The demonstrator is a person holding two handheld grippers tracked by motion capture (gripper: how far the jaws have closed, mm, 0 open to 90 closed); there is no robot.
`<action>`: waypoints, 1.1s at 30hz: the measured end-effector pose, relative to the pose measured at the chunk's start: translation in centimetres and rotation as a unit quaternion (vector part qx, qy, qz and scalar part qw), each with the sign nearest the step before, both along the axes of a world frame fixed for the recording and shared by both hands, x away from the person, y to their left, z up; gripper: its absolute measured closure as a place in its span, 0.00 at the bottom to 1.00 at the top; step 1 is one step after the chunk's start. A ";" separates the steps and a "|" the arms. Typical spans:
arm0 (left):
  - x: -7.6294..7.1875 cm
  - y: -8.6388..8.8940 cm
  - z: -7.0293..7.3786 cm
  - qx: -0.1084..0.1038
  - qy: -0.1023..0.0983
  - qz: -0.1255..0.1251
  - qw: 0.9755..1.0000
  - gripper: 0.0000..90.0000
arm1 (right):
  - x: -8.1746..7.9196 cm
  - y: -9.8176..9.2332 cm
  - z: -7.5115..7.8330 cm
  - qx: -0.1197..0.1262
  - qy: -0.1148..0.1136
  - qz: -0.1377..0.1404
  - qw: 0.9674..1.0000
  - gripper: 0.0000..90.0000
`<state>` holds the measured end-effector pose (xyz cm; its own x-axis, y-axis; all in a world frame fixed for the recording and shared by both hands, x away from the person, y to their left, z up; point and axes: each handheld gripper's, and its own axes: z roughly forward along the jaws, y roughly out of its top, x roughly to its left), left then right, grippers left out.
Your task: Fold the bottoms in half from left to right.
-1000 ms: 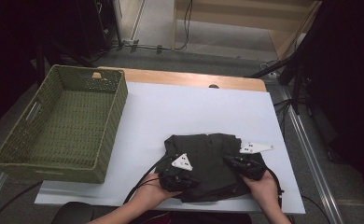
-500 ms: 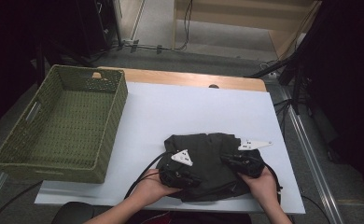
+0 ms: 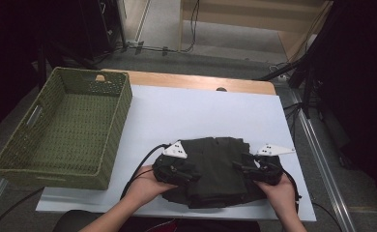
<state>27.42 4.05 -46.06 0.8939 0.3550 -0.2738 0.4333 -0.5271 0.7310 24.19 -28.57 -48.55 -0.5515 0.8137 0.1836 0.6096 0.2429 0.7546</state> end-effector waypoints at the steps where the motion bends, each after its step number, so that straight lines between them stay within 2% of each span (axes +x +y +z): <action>1: 0.1 0.2 0.1 0.000 -0.003 0.006 1.000 0.51 | 0.1 -0.1 0.0 0.003 -0.003 -0.004 1.000 0.38; 6: 0.7 1.2 0.2 0.011 -0.019 0.035 0.999 0.46 | 0.4 -0.3 -0.2 0.008 -0.007 -0.014 1.000 0.29; 8: 0.9 1.6 0.2 0.014 -0.019 0.043 0.999 0.43 | 0.5 -0.3 -0.2 0.001 -0.010 -0.013 1.000 0.27; 11: 1.2 2.1 0.2 0.012 -0.021 0.058 0.998 0.40 | 0.7 -0.2 -0.1 0.005 -0.010 -0.010 1.000 0.21; 13: 1.3 2.4 0.3 0.015 -0.027 0.068 0.997 0.38 | 0.9 -0.2 -0.1 -0.001 -0.014 -0.009 1.000 0.13; 19: 1.9 3.2 0.2 0.032 -0.033 0.103 0.994 0.25 | 1.4 0.0 -0.3 -0.011 -0.007 -0.008 1.000 0.00; 21: 2.0 3.4 0.1 0.041 -0.037 0.109 0.993 0.23 | 1.5 0.1 -0.4 -0.014 -0.005 -0.005 1.000 0.00; 24: 2.2 3.7 0.0 0.043 -0.035 0.117 0.992 0.18 | 1.6 0.2 -0.4 -0.013 -0.004 -0.004 1.000 0.00; 27: 2.3 3.9 -0.2 0.045 -0.047 0.127 0.990 0.13 | 1.7 0.2 -0.5 -0.015 -0.004 -0.005 1.000 0.00; 29: 2.6 4.1 -0.4 0.049 -0.045 0.133 0.989 0.03 | 1.7 0.2 -0.5 -0.016 -0.001 -0.007 1.000 0.00; 31: 2.8 4.2 -0.6 0.050 -0.047 0.139 0.988 0.02 | 1.7 0.2 -0.6 -0.018 0.000 -0.006 1.000 0.00; 33: 3.1 4.2 -0.8 0.047 -0.042 0.142 0.988 0.00 | 1.7 0.3 -0.6 -0.017 0.002 -0.006 1.000 0.00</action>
